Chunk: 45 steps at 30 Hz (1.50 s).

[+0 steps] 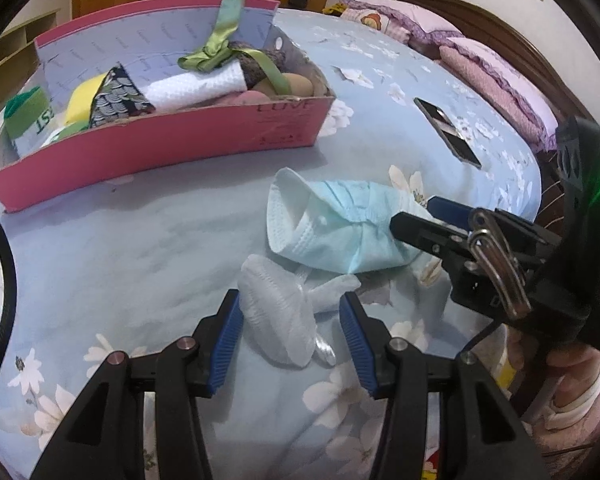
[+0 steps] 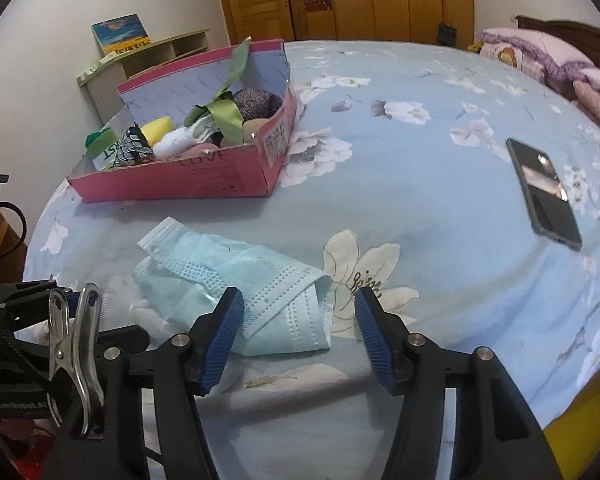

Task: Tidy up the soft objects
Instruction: 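Grasp the clear plastic bag with the left tool while the right tool grasps the blue mask, then carry the plastic bag and blue mask over the box with both tools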

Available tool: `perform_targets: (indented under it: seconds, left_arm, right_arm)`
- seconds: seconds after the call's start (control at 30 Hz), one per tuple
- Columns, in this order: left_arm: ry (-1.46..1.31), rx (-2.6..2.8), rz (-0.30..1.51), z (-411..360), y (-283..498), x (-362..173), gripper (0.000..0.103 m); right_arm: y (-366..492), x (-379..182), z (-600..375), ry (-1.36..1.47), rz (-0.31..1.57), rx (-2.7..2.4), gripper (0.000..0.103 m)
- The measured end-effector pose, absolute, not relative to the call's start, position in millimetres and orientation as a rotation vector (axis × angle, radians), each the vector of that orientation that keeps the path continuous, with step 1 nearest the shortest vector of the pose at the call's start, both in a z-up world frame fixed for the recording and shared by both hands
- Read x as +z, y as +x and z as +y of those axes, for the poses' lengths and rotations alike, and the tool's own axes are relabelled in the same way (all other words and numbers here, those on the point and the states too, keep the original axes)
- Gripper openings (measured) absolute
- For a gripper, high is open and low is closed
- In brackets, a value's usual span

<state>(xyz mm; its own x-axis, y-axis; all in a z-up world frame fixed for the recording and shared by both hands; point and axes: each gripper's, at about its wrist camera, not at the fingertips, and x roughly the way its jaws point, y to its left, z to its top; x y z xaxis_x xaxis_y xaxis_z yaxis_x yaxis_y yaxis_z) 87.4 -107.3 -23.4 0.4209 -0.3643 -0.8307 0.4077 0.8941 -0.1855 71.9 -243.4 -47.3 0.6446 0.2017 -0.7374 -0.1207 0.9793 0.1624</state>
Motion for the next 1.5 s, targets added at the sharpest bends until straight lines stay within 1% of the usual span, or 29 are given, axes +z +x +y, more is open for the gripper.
perform_targets:
  seconds: [0.13,0.17,0.2,0.27,0.3,0.37,0.4,0.5,0.7,0.97,1.5]
  left_arm:
    - [0.058,-0.490,1.034,-109.3,88.3,-26.3,0.052]
    - [0.058,-0.490,1.036,-109.3,88.4,-26.8,0.052]
    - [0.057,-0.490,1.037,-109.0,88.5,-27.1,0.049]
    - [0.051,-0.489,1.039,-107.5,89.2,-27.2,0.042]
    - [0.046,-0.491,1.039,-106.4,89.0,-27.1,0.038]
    - [0.033,-0.492,1.042,-103.8,89.3,-27.4,0.033]
    - [0.028,-0.493,1.043,-103.2,89.4,-27.5,0.029]
    - [0.010,-0.495,1.042,-99.4,89.0,-26.5,0.025]
    - [-0.011,-0.492,1.021,-92.8,85.4,-19.4,0.021]
    - [-0.025,-0.459,0.953,-79.4,78.0,-1.5,0.020]
    - [-0.059,-0.372,0.815,-42.8,82.4,40.8,0.020]
  right_arm:
    - [73.9,-51.7,-240.5,0.141,0.872,0.240,0.059]
    - [73.7,-52.0,-238.3,0.135,0.870,0.247,0.056]
    - [73.1,-52.1,-235.7,0.130,0.860,0.258,0.047]
    - [73.3,-52.3,-232.9,0.132,0.855,0.276,0.041]
    - [73.2,-52.1,-232.7,0.128,0.850,0.272,0.034]
    - [72.0,-51.4,-231.7,0.116,0.839,0.269,0.025]
    - [71.2,-50.9,-232.4,0.120,0.833,0.267,0.021]
    - [68.8,-47.9,-235.3,0.133,0.815,0.271,0.015]
    - [57.6,-33.5,-229.6,0.101,0.740,0.289,0.013]
    - [40.0,-3.3,-216.9,0.035,0.604,0.282,0.012]
    - [47.4,36.2,-201.5,0.018,0.499,0.284,0.012]
